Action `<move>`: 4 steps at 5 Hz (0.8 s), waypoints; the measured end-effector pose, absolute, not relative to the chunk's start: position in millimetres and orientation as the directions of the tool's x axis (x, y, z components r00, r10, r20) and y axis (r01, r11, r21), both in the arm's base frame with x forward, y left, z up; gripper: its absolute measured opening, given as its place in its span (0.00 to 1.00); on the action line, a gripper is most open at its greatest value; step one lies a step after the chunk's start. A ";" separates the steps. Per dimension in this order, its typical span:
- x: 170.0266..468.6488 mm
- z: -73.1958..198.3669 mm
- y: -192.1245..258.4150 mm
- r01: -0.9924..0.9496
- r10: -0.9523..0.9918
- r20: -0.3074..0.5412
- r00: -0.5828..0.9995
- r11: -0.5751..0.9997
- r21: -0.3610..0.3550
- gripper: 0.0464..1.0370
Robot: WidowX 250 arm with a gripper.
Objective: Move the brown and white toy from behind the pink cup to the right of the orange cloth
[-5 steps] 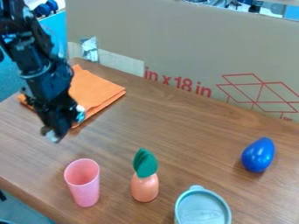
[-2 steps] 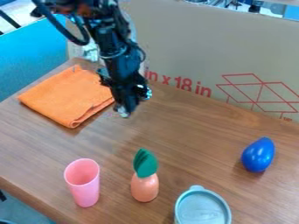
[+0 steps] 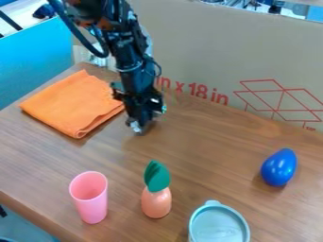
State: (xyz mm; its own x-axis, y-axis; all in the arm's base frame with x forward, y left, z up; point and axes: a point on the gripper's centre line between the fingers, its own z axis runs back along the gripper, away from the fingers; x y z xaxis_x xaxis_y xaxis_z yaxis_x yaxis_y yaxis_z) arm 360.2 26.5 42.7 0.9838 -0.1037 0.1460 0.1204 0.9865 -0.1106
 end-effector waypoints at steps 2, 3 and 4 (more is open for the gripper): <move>354.4 34.1 31.8 0.092 -0.076 0.124 0.989 0.987 -0.135 0.41; 346.2 41.6 33.1 0.082 -0.056 0.148 0.987 0.982 -0.172 0.69; 343.0 61.5 35.2 0.075 -0.028 0.234 0.972 0.979 -0.192 0.95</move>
